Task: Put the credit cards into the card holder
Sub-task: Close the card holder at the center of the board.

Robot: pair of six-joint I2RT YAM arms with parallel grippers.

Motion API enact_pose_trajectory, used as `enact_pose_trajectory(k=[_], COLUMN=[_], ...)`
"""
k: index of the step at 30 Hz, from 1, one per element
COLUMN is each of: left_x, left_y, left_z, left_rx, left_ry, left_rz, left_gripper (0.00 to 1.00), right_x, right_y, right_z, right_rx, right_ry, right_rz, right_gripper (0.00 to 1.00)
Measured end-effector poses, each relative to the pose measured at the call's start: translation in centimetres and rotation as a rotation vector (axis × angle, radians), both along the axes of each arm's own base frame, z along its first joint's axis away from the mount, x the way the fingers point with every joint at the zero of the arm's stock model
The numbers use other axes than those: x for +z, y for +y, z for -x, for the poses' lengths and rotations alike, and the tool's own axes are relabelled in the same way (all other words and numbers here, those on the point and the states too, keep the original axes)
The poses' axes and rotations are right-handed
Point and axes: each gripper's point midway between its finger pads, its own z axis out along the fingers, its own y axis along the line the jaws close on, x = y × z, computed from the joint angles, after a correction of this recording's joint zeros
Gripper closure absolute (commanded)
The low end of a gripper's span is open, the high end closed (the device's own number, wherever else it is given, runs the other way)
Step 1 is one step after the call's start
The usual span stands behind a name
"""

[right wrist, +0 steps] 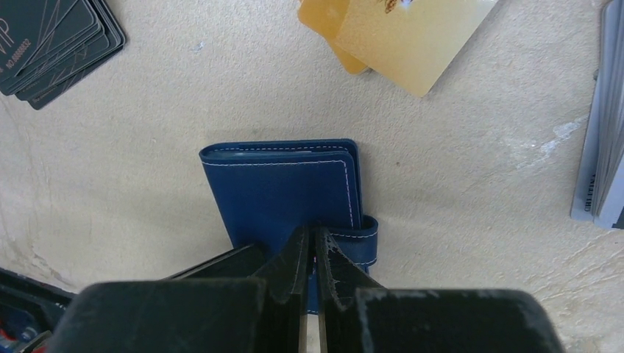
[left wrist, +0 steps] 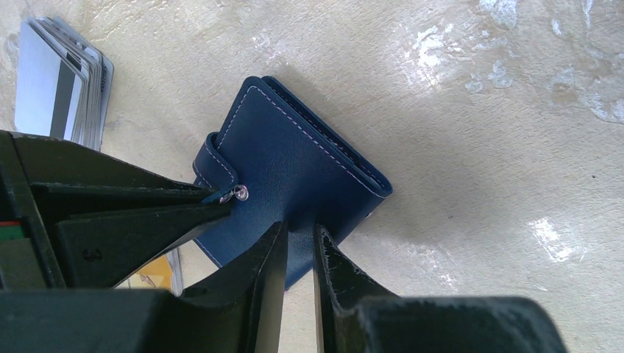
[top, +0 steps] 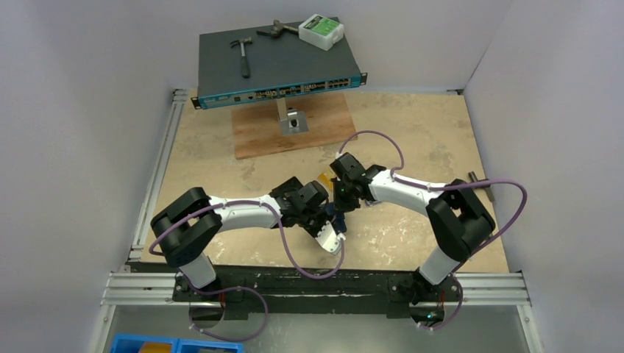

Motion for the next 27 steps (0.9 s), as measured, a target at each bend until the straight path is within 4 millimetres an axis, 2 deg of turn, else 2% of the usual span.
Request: enact_pose_trajectory(k=[3, 14, 19, 22, 27], left_x=[0.0, 0.0, 0.0, 0.0, 0.0], left_y=[0.0, 0.0, 0.0, 0.0, 0.0], left_z=[0.0, 0.0, 0.1, 0.1, 0.1], left_rx=[0.002, 0.005, 0.008, 0.008, 0.008], left_ry=[0.002, 0.005, 0.008, 0.008, 0.01], left_rz=[0.0, 0.0, 0.0, 0.0, 0.0], left_gripper=[0.82, 0.82, 0.82, 0.82, 0.83], right_x=[0.0, 0.1, 0.0, 0.0, 0.6], right_y=[-0.1, -0.6, -1.1, -1.3, -2.0], right_z=[0.1, 0.5, 1.0, 1.2, 1.2], right_rx=[0.004, 0.01, 0.01, 0.011, 0.007], right_ry=[-0.002, 0.005, 0.022, 0.028, 0.011], right_rz=[0.017, 0.053, 0.072, 0.083, 0.106], right_gripper=[0.83, 0.78, 0.66, 0.67, 0.77])
